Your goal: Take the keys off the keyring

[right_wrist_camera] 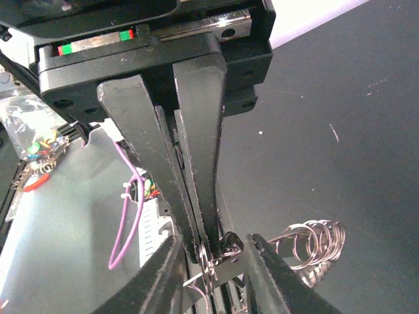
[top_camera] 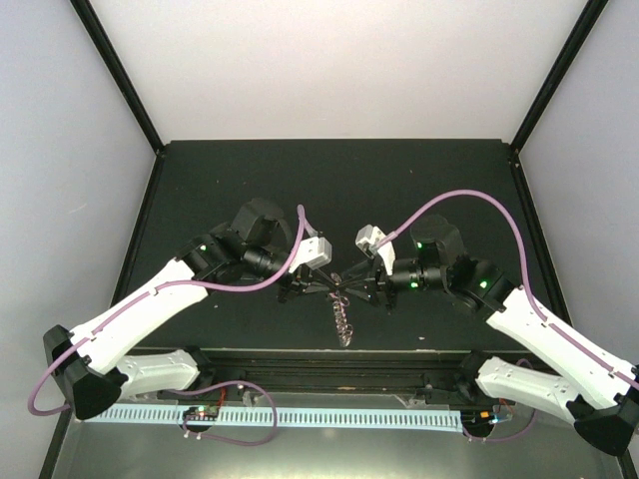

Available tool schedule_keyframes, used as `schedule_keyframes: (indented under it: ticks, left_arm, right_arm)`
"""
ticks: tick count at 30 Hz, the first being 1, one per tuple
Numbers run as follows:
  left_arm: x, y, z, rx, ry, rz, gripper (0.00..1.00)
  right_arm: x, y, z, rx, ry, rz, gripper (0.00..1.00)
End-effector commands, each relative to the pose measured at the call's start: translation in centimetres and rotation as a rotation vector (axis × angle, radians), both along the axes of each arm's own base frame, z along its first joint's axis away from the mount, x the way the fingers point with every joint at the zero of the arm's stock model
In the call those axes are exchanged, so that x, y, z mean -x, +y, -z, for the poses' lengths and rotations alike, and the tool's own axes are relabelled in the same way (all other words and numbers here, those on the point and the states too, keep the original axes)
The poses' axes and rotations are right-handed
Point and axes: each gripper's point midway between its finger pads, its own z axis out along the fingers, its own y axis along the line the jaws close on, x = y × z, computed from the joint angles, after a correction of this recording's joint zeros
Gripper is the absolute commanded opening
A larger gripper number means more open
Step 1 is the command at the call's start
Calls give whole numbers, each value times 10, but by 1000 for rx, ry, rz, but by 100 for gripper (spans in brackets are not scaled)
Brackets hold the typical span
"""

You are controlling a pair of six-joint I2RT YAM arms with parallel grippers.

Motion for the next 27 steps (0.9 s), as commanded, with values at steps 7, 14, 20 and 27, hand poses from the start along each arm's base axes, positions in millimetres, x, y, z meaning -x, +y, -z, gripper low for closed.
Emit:
schedule_keyframes:
  ticks: [7, 14, 20, 27]
  left_arm:
    - [8, -4, -23, 53, -40, 51, 2]
    - [8, -5, -23, 53, -41, 52, 2]
    - [7, -4, -29, 72, -65, 45, 35]
    - [3, 6, -52, 151, -156, -23, 84]
  right_arm:
    - [11, 3, -2, 5, 19, -92, 17]
    - [11, 2, -1, 13, 4, -92, 1]
    - [6, 1, -7, -59, -47, -47, 1]
    - [1, -1, -30, -262, -115, 27, 1]
